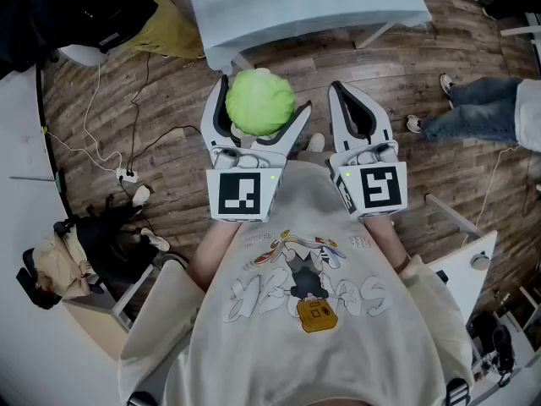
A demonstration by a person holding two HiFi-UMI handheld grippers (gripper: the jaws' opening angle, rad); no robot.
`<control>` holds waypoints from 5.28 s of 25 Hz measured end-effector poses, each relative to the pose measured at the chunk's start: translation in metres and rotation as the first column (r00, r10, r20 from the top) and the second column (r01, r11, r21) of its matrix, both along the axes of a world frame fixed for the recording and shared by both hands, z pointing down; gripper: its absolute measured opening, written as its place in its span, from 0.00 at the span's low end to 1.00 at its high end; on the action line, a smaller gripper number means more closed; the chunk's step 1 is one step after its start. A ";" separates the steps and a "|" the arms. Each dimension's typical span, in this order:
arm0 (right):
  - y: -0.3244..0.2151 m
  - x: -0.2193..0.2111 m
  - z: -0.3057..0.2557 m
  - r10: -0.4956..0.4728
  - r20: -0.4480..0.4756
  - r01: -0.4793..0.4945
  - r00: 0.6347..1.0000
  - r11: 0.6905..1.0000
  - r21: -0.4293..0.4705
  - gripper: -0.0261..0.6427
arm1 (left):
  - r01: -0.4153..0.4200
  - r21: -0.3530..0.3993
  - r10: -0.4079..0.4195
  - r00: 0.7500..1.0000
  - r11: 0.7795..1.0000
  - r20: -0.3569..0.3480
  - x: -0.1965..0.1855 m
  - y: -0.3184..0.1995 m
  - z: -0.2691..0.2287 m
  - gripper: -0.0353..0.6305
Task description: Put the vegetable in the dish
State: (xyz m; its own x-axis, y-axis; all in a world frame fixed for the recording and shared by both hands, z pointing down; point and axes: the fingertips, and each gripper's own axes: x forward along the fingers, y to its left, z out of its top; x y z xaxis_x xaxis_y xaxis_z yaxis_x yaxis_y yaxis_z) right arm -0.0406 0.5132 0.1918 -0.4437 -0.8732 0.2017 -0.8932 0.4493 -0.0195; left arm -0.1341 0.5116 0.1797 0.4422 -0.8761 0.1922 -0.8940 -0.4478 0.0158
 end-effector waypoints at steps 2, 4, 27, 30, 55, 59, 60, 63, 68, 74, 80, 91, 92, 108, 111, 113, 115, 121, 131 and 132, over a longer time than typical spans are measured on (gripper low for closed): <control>0.002 0.000 -0.001 0.001 0.006 -0.001 1.000 1.000 0.001 0.07 | -0.004 0.003 0.004 1.000 1.000 0.002 0.001 0.002 -0.001 0.87; 0.002 0.001 -0.002 0.001 0.021 -0.001 1.000 1.000 0.003 0.07 | -0.005 0.002 0.005 1.000 1.000 0.004 0.002 0.003 0.000 0.87; 0.015 0.080 0.007 -0.010 0.075 0.010 0.997 1.000 0.002 0.07 | 0.022 0.011 -0.022 0.999 1.000 0.039 0.069 0.017 0.002 0.87; 0.014 0.091 0.011 -0.008 0.075 0.008 0.997 1.000 -0.001 0.07 | 0.042 0.008 -0.042 0.998 0.999 0.040 0.074 0.015 0.003 0.87; -0.146 0.082 0.012 -0.021 0.051 0.022 0.998 0.999 -0.023 0.07 | 0.035 -0.019 -0.034 0.999 0.999 0.024 0.072 -0.144 0.009 0.87; -0.187 0.069 0.010 -0.002 0.045 0.003 0.999 1.000 -0.027 0.07 | 0.010 -0.025 -0.009 1.000 1.000 0.020 0.061 -0.186 0.009 0.87; -0.197 0.065 0.010 0.002 0.043 -0.001 0.999 1.000 -0.027 0.07 | 0.002 -0.025 -0.002 1.000 1.000 0.019 0.057 -0.197 0.009 0.87; -0.228 0.052 0.010 0.017 0.036 -0.017 0.999 0.999 -0.028 0.07 | -0.019 -0.027 0.019 1.000 0.999 0.012 0.047 -0.227 0.009 0.87; -0.272 0.032 0.009 0.037 0.026 -0.037 0.999 0.999 -0.026 0.07 | -0.048 -0.033 0.048 0.999 0.998 0.000 0.031 -0.272 0.009 0.87; -0.301 0.016 0.002 0.049 0.014 -0.049 0.999 0.999 -0.022 0.07 | -0.063 -0.027 0.062 0.998 0.998 -0.012 0.020 -0.305 0.006 0.87; -0.325 0.018 0.010 0.049 0.014 -0.049 0.999 0.998 -0.036 0.07 | -0.064 -0.052 0.063 0.998 0.997 -0.013 0.022 -0.328 0.014 0.87; -0.385 0.037 0.019 0.015 0.020 -0.014 1.000 0.998 -0.056 0.07 | -0.040 -0.082 0.040 0.999 0.996 -0.006 0.044 -0.387 0.022 0.87; -0.393 0.040 0.021 0.011 0.022 -0.010 1.000 0.998 -0.059 0.07 | -0.037 -0.086 0.037 0.999 0.996 -0.004 0.047 -0.396 0.024 0.87; -0.497 0.083 0.046 -0.060 0.011 0.061 0.998 0.993 -0.101 0.07 | 0.023 -0.109 -0.021 1.000 0.994 0.021 0.093 -0.514 0.046 0.87; -0.514 0.088 0.053 -0.065 0.011 0.066 0.998 0.991 -0.113 0.07 | 0.028 -0.117 -0.025 0.999 0.993 0.028 0.098 -0.530 0.052 0.87; -0.525 0.090 0.057 -0.064 0.014 0.066 0.998 0.990 -0.121 0.07 | 0.029 -0.124 -0.025 0.999 0.992 0.033 0.101 -0.540 0.056 0.87; -0.535 0.093 0.061 -0.066 0.013 0.067 0.998 0.990 -0.126 0.07 | 0.031 -0.133 -0.026 0.999 0.991 0.037 0.104 -0.550 0.061 0.87; -0.577 0.107 0.089 -0.089 0.004 0.089 0.996 0.984 -0.154 0.07 | 0.053 -0.162 -0.044 0.998 0.985 0.054 0.115 -0.594 0.090 0.87; -0.629 0.118 0.133 -0.133 -0.002 0.130 0.991 0.972 -0.195 0.07 | 0.090 -0.197 -0.075 0.994 0.976 0.084 0.126 -0.651 0.140 0.87; -0.634 0.119 0.138 -0.139 -0.003 0.136 0.990 0.970 -0.200 0.07 | 0.094 -0.204 -0.078 0.993 0.974 0.088 0.127 -0.657 0.147 0.87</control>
State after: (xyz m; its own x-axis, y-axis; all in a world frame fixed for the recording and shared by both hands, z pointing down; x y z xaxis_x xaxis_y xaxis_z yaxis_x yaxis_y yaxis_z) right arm 0.0780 -0.1208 0.3302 -0.5517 -0.7457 0.3734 -0.8241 0.5563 -0.1066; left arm -0.0069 -0.1453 0.3267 0.3432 -0.8476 0.4048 -0.9311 -0.3637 0.0280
